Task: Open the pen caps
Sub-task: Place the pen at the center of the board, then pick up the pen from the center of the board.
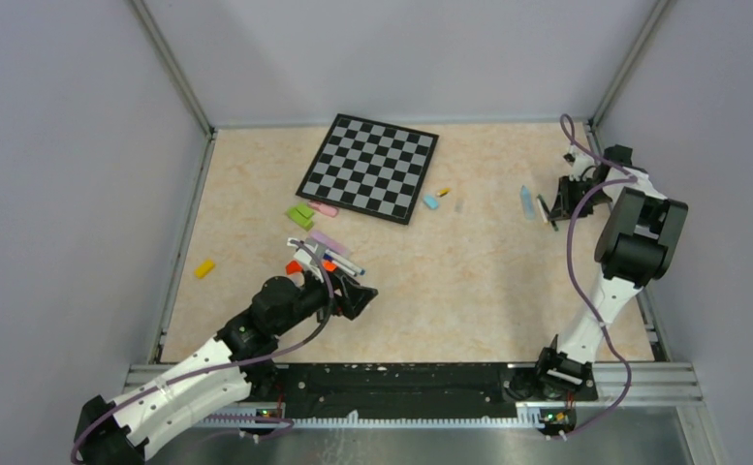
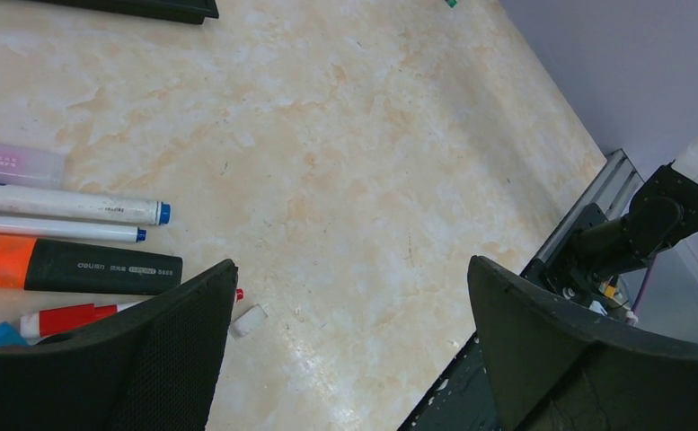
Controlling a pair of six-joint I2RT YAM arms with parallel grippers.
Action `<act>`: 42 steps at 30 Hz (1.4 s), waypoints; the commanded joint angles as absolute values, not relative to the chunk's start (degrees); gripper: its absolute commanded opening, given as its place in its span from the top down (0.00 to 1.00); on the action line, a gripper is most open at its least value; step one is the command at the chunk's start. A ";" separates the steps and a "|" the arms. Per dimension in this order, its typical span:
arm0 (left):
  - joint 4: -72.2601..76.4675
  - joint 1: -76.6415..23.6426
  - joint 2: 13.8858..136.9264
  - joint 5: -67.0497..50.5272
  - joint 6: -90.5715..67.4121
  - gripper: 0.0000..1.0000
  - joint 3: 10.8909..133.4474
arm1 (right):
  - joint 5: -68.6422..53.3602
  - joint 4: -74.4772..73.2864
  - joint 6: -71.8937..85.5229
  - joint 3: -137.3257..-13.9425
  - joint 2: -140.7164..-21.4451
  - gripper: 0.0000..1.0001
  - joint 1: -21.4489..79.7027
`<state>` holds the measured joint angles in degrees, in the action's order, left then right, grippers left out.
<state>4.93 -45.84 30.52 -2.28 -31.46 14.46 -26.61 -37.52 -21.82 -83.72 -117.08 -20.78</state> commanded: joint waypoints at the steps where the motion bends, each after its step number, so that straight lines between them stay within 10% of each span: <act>1: 6.94 -45.63 30.23 -3.57 -32.48 0.01 14.81 | -27.02 -36.74 -21.01 -84.29 -115.05 0.79 -20.78; 22: -1.68 -45.66 38.54 -0.63 -37.97 0.01 23.40 | -49.96 -31.64 -20.61 -60.14 -79.82 0.77 -20.83; 36: -22.59 -45.63 61.22 22.18 -48.16 0.02 39.37 | -64.13 -17.30 -17.45 -42.42 -62.95 0.71 -20.47; 42: -35.80 -45.64 74.96 24.70 -57.71 0.19 51.28 | -63.46 -18.48 -17.93 -43.07 -62.82 0.70 -20.04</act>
